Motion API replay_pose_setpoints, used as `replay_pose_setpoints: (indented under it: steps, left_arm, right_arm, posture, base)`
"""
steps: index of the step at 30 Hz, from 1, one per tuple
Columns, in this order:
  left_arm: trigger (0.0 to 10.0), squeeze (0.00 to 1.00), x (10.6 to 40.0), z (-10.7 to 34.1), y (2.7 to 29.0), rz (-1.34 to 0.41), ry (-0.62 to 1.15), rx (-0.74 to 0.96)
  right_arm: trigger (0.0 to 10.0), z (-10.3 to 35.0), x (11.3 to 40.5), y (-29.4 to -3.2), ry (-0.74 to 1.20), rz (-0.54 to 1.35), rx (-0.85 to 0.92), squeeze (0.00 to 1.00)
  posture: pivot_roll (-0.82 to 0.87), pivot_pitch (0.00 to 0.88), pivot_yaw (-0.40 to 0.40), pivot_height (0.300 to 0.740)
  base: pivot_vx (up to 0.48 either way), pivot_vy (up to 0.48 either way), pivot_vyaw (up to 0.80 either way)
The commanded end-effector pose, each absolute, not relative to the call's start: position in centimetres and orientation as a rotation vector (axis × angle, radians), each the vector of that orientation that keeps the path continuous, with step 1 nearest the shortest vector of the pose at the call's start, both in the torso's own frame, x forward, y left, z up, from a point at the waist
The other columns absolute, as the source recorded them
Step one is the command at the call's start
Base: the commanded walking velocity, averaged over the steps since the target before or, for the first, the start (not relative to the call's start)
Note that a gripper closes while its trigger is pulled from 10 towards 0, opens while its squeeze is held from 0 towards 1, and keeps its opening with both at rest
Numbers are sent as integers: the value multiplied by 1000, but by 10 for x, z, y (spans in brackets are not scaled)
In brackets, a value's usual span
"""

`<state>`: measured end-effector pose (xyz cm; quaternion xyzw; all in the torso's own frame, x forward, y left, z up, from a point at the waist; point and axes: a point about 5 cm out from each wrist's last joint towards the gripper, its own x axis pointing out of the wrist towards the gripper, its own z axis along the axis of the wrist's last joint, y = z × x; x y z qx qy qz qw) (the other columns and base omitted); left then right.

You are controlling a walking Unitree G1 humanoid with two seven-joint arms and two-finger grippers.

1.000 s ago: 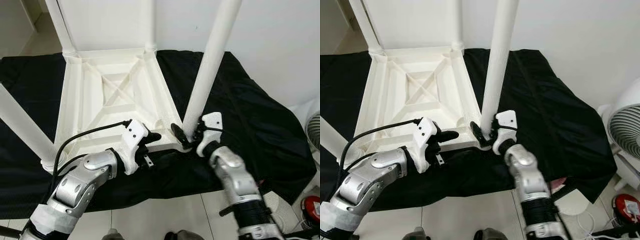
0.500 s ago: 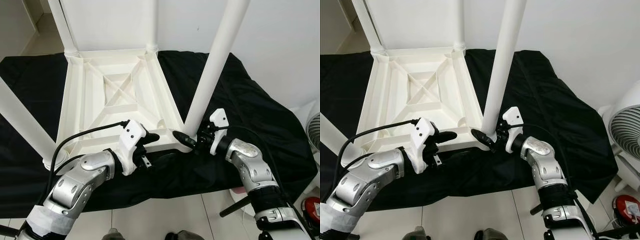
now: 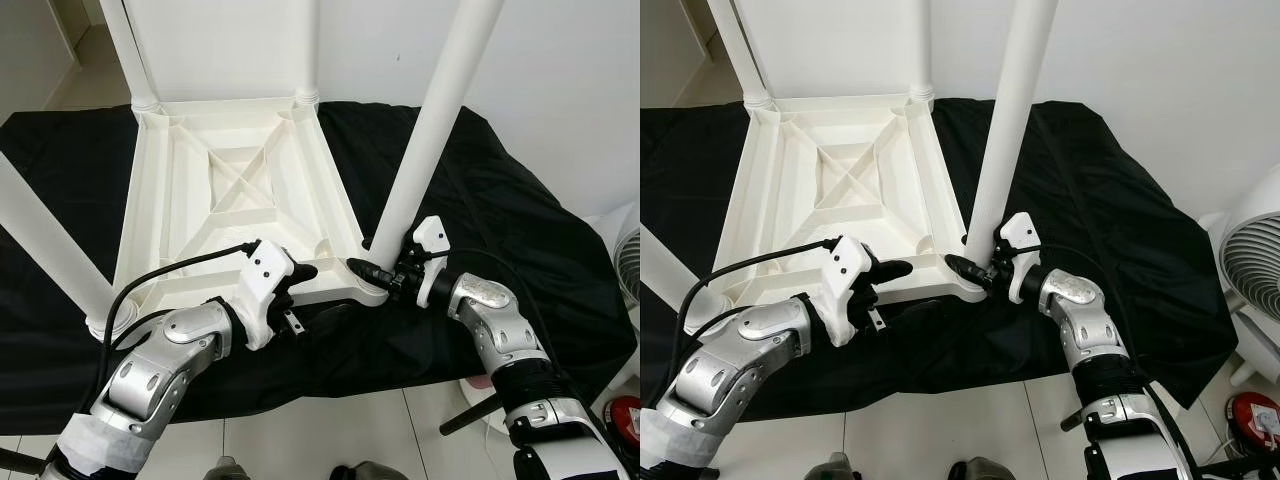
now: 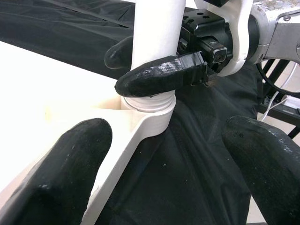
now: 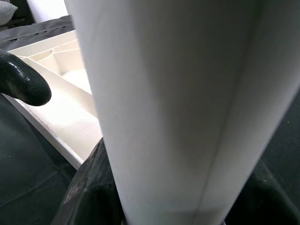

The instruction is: Building children table

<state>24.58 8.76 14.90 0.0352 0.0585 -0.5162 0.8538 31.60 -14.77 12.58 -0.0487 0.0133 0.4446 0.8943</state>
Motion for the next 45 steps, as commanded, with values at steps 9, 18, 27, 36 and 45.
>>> replay_pose_setpoints:
  steps: [9,18,27,36,45]
  left_arm:
    - [10000,0,252,145,87,-1005,105,118]
    - [10000,0,260,143,92,-904,92,113]
    - [10000,0,264,143,90,-853,69,92]
    - [10000,0,263,142,89,-832,64,80]
    - [10000,0,262,143,88,-820,55,59]
  right_arm:
    - [10000,118,314,-146,7,650,-78,0]
    - [10000,114,302,-130,-11,419,-53,0]
    - [10000,113,299,-115,24,207,-37,0]
    - [10000,115,295,-106,27,195,5,137]
    - [10000,121,291,-119,-22,302,26,1000]
  posture:
    - [57,3,-33,740]
    - [57,10,-38,740]
    - [56,17,-53,740]
    - [55,22,-58,740]
    - [52,29,-61,740]
  base:
    - [0,0,0]
    - [0,0,0]
    - [0,0,0]
    - [0,0,0]
    - [0,0,0]
